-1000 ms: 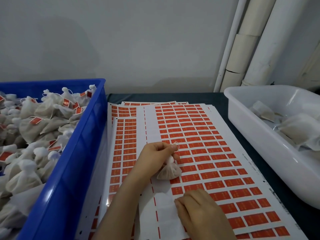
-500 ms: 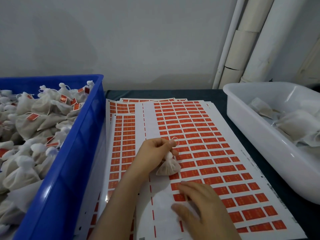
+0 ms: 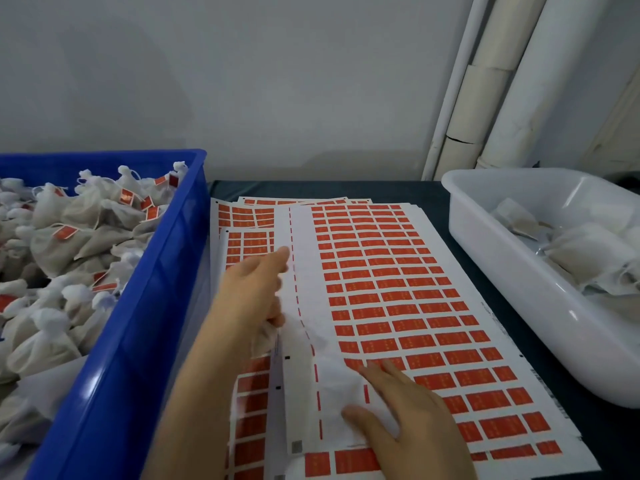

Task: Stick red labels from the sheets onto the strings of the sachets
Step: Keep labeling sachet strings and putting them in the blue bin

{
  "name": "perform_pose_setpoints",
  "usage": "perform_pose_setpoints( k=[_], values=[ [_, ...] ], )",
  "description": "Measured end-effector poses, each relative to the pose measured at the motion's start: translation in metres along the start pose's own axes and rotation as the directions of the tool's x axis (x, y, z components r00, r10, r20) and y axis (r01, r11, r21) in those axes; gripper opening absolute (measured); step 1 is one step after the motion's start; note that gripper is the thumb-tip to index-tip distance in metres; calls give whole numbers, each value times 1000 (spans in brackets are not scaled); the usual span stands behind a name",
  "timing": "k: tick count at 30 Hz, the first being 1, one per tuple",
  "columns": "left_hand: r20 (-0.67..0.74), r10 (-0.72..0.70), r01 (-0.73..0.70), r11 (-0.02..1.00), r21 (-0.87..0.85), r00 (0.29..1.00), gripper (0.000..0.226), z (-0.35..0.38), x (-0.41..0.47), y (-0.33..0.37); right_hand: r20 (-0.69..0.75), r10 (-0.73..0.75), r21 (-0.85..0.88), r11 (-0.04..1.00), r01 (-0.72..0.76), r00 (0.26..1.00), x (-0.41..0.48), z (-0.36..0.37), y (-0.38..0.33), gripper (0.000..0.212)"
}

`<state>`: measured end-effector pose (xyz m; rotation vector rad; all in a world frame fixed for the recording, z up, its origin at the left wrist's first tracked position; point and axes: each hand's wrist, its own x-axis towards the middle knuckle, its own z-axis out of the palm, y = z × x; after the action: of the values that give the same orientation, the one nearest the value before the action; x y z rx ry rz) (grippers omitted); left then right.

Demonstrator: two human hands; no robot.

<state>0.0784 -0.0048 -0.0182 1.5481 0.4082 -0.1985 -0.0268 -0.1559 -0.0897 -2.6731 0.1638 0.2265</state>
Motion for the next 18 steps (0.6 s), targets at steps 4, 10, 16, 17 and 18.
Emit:
perform_pose_setpoints(
  k=[4, 10, 16, 17, 18],
  values=[
    [-97, 113, -34, 804, 594, 989, 66, -31, -37, -15, -83, 37, 59, 998, -32, 996, -2, 1, -2, 49],
    [125, -83, -25, 726, 688, 989, 37, -33, -48, -53, -39, 80, 71, 995, -77, 996, 1, 14, -3, 94],
    [171, -126, 17, 848, 530, 977, 29, -28, -42, -60, 8, 60, 31, 998, -60, 998, 3, 16, 0, 96],
    [216, -145, 25, 879, 476, 966, 32, -26, -43, -61, -4, 67, 69, 995, -66, 998, 1, 15, -1, 91],
    [261, -145, 16, 897, 442, 954, 35, -24, -43, -61, -25, 63, 113, 992, -60, 998, 0, 13, -3, 84]
  ],
)
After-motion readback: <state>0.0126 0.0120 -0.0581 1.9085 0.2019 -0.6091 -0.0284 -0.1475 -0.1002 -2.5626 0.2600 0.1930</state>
